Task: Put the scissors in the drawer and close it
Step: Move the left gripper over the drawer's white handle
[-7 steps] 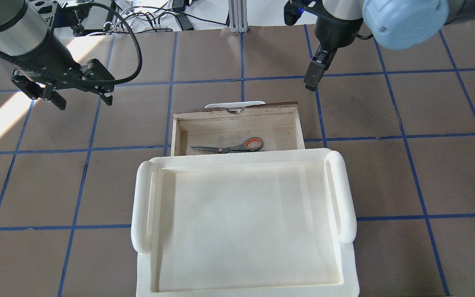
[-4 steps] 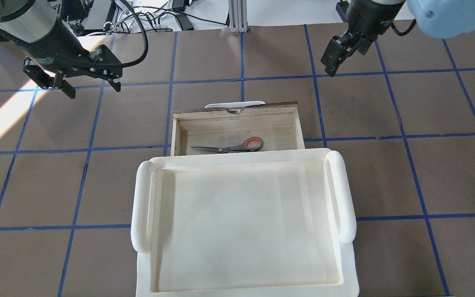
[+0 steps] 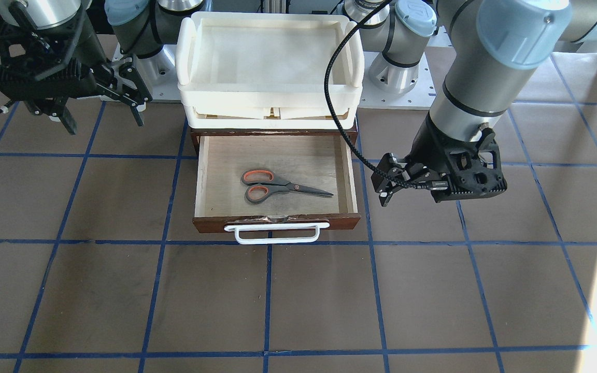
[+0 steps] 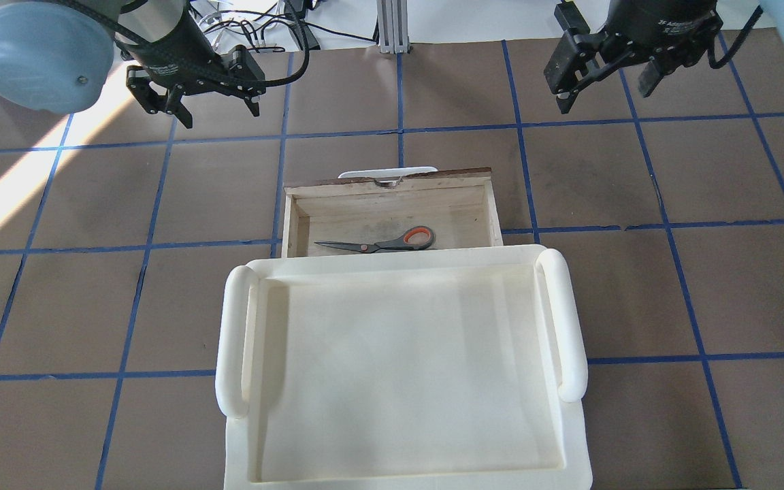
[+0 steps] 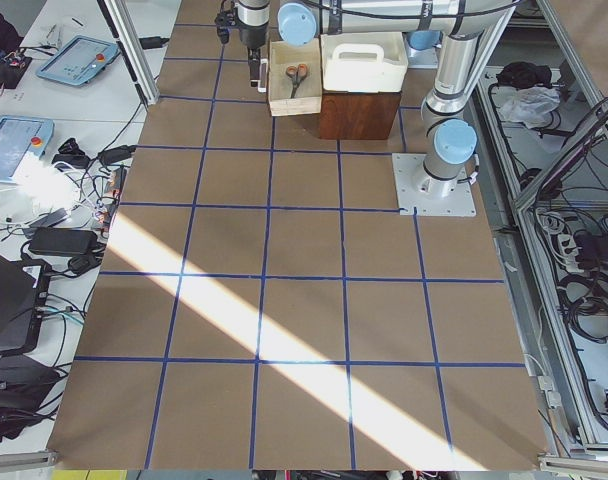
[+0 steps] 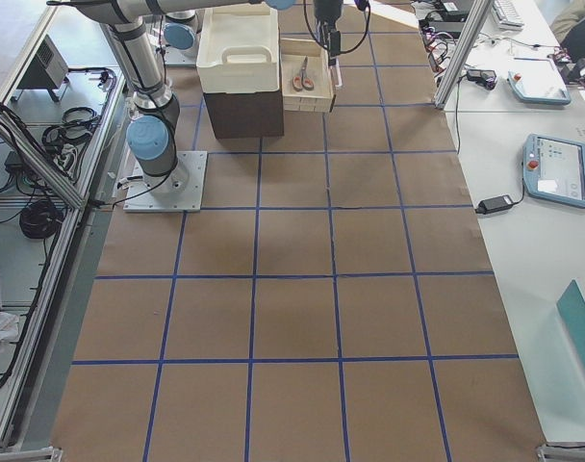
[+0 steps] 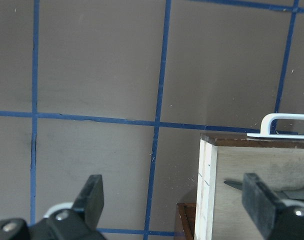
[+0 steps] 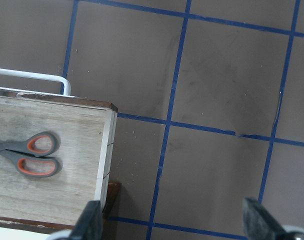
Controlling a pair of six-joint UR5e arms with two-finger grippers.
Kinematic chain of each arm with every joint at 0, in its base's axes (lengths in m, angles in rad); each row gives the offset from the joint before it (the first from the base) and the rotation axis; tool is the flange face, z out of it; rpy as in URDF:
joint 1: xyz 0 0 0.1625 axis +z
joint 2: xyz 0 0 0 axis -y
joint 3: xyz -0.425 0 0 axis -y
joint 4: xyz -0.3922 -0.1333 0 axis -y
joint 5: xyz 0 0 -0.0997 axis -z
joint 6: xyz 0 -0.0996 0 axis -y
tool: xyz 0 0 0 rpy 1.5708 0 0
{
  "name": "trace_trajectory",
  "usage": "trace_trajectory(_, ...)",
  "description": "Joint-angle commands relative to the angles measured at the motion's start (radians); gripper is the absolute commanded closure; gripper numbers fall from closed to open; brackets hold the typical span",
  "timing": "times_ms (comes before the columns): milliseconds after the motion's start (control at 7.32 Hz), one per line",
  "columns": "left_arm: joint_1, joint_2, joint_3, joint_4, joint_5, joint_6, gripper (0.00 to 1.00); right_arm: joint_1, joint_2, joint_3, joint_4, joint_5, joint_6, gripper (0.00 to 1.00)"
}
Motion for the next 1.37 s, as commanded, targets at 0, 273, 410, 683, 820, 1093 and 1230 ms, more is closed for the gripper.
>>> trace_trajectory(0,-0.062,-0.112,0.003,0.115,0.005,-0.103,0.0,0.0,-0.006,0.002,0.019,-0.008,0.036,0.0)
trace_trajectory(273,-0.109,-0.201,0.037,0.153,0.005,-0.188,0.0,0.0,-0.001,0.004,0.019,0.004,0.035,0.0)
trace_trajectory(410,-0.138,-0.241,0.06,0.155,0.012,-0.234,0.0,0.0,-0.001,0.004,0.019,0.004,0.024,0.0)
trace_trajectory(683,-0.17,-0.298,0.068,0.153,0.035,-0.298,0.0,0.0,-0.001,0.007,0.026,0.001,0.018,0.0)
trace_trajectory(820,-0.181,-0.312,0.069,0.153,0.034,-0.306,0.0,0.0,0.0,0.007,0.027,0.001,0.018,0.0)
trace_trajectory(1093,-0.201,-0.342,0.069,0.147,0.035,-0.308,0.0,0.0,0.0,0.008,0.028,0.001,0.016,0.0)
trace_trajectory(1230,-0.202,-0.342,0.069,0.135,0.035,-0.308,0.0,0.0,-0.004,0.025,0.025,-0.002,0.016,0.0)
